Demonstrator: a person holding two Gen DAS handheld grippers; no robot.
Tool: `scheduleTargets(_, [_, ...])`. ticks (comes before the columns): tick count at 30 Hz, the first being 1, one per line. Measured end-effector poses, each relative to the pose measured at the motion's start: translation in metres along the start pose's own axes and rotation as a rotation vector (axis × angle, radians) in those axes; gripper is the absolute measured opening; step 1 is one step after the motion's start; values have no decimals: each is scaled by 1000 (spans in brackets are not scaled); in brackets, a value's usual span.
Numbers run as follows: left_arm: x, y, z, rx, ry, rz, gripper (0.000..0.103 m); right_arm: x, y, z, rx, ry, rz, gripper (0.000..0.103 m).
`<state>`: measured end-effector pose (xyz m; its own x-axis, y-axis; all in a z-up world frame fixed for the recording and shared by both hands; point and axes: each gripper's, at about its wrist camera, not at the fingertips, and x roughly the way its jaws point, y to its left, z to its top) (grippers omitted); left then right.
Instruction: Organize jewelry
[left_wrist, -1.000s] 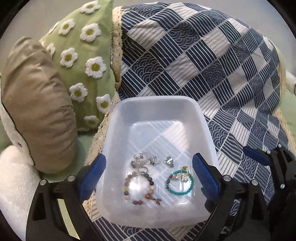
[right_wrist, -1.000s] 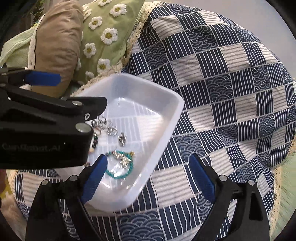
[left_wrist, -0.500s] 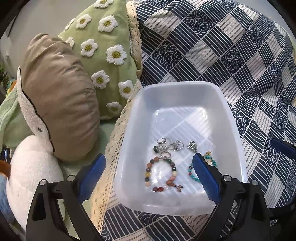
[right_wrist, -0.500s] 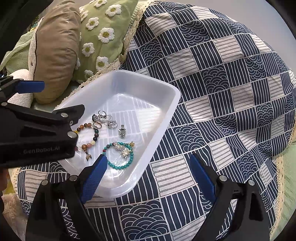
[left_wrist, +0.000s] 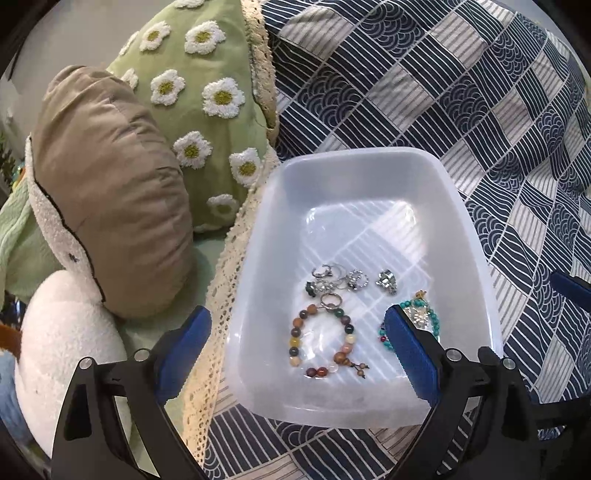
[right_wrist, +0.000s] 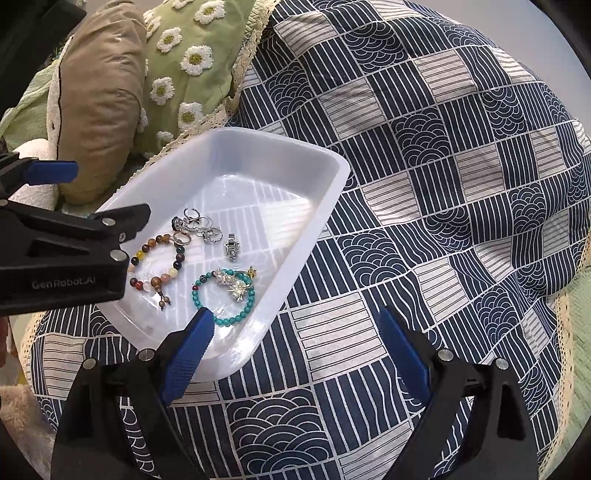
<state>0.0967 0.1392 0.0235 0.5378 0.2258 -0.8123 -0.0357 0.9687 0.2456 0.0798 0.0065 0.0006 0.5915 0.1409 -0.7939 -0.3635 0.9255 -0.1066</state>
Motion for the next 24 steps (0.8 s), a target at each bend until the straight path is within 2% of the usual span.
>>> scheduleTargets(24, [-2,-6,-2,35,-22,23,91,-1,2,-1,-1,10,-14,89])
